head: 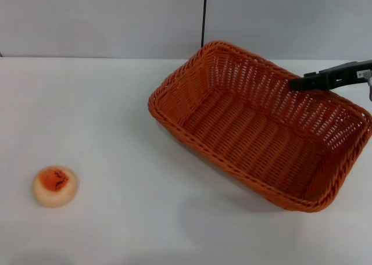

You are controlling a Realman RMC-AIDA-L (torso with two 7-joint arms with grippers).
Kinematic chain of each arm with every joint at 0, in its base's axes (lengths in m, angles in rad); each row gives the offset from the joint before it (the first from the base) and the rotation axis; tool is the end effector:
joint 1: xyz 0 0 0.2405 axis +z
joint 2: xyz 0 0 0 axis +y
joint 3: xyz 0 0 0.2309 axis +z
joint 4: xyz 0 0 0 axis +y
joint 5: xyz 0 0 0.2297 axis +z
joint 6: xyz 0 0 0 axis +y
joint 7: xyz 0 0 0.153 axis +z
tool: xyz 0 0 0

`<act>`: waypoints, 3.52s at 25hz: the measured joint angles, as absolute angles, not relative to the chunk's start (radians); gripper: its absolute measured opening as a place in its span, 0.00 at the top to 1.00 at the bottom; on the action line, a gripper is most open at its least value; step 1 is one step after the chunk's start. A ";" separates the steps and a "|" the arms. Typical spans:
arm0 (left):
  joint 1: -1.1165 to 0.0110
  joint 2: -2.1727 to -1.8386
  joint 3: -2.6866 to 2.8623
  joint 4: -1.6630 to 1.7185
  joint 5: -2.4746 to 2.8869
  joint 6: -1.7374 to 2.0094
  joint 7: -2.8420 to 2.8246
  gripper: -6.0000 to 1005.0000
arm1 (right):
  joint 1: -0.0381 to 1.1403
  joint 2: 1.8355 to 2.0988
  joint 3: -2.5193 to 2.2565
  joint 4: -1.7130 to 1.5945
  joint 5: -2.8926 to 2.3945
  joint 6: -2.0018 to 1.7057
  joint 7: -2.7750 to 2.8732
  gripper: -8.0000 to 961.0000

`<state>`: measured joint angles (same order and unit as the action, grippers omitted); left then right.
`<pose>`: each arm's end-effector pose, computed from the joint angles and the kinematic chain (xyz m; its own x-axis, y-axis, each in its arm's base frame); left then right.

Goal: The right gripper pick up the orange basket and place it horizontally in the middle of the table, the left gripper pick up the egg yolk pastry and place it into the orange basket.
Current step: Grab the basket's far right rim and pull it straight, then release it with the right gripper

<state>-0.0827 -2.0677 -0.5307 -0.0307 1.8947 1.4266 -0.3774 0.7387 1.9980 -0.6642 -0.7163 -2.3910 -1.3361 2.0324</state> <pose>-0.4204 0.1875 0.0327 0.6048 -0.0091 0.7963 0.7854 0.1725 -0.5945 0.2491 0.4117 0.0414 0.6429 -0.7054 -0.2985 -0.7657 -0.5806 -0.2769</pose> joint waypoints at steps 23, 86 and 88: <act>-0.069 -2.066 -0.534 -0.027 1.894 1.433 -0.376 0.19 | 0.801 2.011 -0.771 -0.697 -2.392 -1.322 1.863 0.79; 0.037 -2.068 -0.486 -0.031 1.899 1.569 -0.370 0.20 | 0.847 2.028 -0.960 -0.723 -2.273 -1.394 1.289 0.78; 0.037 -2.068 -0.486 -0.031 1.899 1.566 -0.370 0.20 | 0.847 2.030 -0.960 -0.723 -2.272 -1.396 1.288 0.78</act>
